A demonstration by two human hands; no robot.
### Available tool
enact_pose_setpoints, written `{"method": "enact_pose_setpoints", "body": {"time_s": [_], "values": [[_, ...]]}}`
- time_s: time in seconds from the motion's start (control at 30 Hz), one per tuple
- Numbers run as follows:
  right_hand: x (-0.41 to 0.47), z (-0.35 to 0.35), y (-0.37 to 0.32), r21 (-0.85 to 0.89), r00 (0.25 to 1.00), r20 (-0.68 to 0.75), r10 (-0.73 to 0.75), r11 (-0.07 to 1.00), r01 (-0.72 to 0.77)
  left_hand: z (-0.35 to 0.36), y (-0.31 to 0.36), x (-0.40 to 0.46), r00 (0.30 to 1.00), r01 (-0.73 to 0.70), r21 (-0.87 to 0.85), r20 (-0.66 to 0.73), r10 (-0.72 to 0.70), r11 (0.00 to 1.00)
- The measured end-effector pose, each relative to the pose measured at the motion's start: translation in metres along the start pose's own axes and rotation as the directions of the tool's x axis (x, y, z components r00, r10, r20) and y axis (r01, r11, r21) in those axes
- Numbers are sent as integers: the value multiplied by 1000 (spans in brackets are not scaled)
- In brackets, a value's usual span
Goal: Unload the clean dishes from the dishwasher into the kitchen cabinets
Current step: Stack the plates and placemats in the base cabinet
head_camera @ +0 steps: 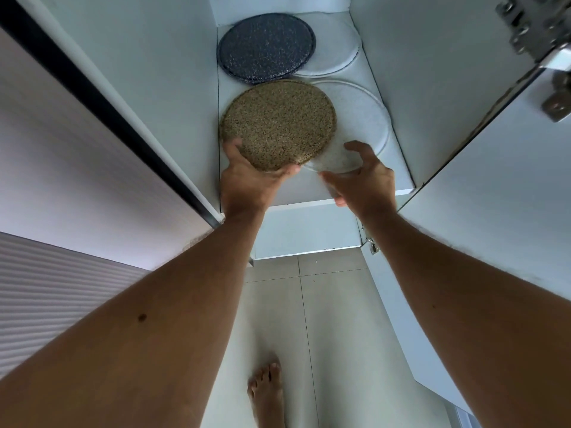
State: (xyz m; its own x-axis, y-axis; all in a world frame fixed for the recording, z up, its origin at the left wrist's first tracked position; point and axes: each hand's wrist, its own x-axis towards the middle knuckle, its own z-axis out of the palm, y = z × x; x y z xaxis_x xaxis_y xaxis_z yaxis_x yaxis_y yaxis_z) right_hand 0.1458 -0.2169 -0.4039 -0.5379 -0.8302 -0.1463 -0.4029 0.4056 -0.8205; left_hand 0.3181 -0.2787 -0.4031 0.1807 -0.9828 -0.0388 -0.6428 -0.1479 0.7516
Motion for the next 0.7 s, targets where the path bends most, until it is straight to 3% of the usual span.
{"method": "enact_pose_setpoints", "body": {"time_s": [0.4, 0.7], "values": [[0, 0, 6, 122, 999, -16, 31, 992, -29, 3, -12, 0, 994, -97, 49, -54, 100, 994], [2, 0, 6, 110, 999, -9, 38, 993, -37, 3, -7, -4, 996, -54, 13, -70, 55, 998]]}}
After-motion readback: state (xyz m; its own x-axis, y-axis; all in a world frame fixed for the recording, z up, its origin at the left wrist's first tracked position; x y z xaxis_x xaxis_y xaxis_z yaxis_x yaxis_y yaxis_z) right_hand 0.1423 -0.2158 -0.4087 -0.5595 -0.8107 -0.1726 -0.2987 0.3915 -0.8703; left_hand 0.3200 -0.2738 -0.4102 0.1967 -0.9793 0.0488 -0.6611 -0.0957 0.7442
